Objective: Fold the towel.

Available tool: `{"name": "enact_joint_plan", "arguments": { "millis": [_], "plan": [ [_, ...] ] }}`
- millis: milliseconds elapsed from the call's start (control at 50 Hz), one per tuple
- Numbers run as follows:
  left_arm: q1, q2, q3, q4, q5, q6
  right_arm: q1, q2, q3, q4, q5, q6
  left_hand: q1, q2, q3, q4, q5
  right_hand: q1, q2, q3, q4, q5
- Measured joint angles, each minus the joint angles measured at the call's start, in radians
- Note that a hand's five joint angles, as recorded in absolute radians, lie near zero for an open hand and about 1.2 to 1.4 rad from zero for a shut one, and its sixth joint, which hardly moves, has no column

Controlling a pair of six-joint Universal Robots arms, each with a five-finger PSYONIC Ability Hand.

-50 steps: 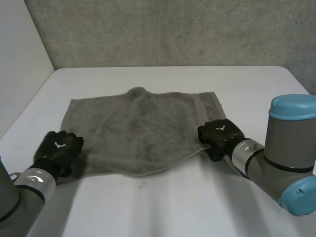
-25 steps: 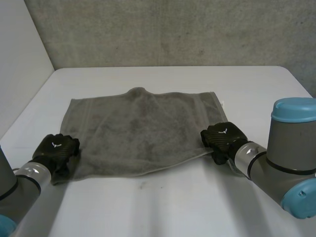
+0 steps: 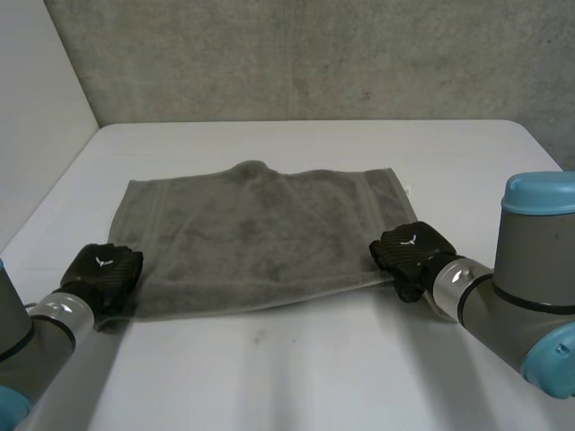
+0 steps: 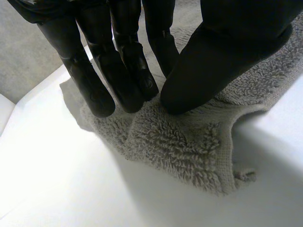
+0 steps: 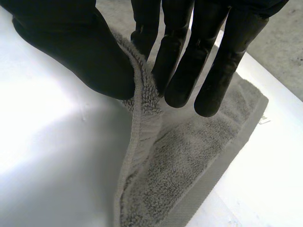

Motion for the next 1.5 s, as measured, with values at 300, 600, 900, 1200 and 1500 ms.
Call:
{"name": "enact_joint_plan", "arguments": {
  "millis": [300, 600, 900, 1200, 1500],
  "plan": [
    [0.05, 0.159, -0.024, -0.117, 0.042, 0.007, -0.007, -0.015, -0.015, 0.097, 0.0, -0.041, 0.009, 0.006, 0.006, 0.005, 0.0, 0.0, 0.0, 0.0, 0.0, 0.0],
    [0.054, 0.364, -0.006, -0.522, 0.066, 0.22, -0.013, -0.166, -0.022, 0.496, 0.064, -0.406, 0.009, 0.007, 0.006, 0.005, 0.0, 0.0, 0.0, 0.0, 0.0, 0.0],
    [-0.103, -0.055, 0.363, -0.223, -0.041, 0.165, 0.07, 0.144, -0.296, 0.073, 0.242, -0.551, 0.039, 0.007, 0.007, 0.006, 0.02, 0.0, 0.0, 0.0, 0.0, 0.0],
    [-0.185, -0.39, 0.776, -0.095, -0.225, 0.137, 0.096, 0.482, -0.539, -0.434, 0.201, -0.678, 0.045, 0.007, 0.007, 0.006, 0.02, -0.018, -0.031, -0.04, -0.031, -0.018],
    [-0.212, -0.394, 0.784, -0.089, -0.237, 0.136, 0.083, 0.461, -0.496, -0.468, 0.114, -0.55, -0.954, -1.018, -1.016, -1.017, -0.98, -0.768, -0.962, -0.982, -0.964, -0.946]
  ]
}}
